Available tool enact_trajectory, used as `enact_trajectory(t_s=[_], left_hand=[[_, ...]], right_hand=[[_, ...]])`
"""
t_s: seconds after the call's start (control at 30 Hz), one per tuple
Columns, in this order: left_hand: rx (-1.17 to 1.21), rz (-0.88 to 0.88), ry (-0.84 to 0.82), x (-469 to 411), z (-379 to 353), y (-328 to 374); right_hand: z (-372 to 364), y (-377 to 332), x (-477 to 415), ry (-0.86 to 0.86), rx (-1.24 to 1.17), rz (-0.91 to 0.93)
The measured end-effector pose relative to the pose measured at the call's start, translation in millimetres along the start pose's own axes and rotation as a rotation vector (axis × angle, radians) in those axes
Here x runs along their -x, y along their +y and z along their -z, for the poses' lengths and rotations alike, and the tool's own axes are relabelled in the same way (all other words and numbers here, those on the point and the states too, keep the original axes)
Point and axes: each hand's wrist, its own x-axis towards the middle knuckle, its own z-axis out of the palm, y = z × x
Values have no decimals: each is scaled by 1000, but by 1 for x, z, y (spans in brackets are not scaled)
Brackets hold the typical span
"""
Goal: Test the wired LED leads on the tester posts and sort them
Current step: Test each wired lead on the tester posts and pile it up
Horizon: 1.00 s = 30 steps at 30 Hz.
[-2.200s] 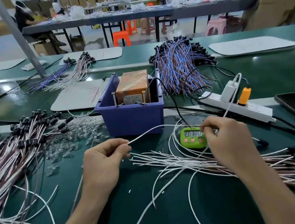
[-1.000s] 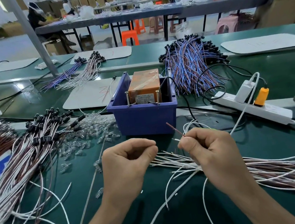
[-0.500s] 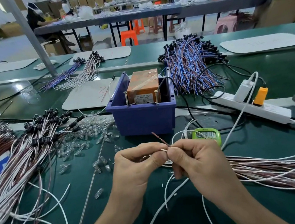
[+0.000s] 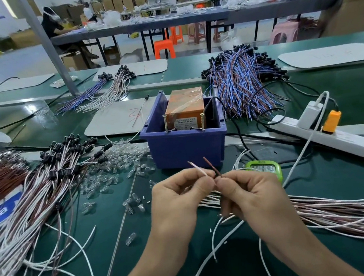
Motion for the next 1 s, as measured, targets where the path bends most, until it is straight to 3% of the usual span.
enact_trajectory(t_s=[0.17, 0.47, 0.6, 1.0], left_hand=[[32, 116, 183, -30, 22, 29], [-872, -155, 564, -65, 45, 33], [-995, -267, 552, -62, 45, 22], [-1001, -314, 546, -58, 41, 18]], right_hand=[[15, -25, -15, 133, 151, 120], [17, -44, -64, 161, 313, 149], [13, -28, -59, 194, 364, 155], [10, -19, -46, 232, 406, 190]])
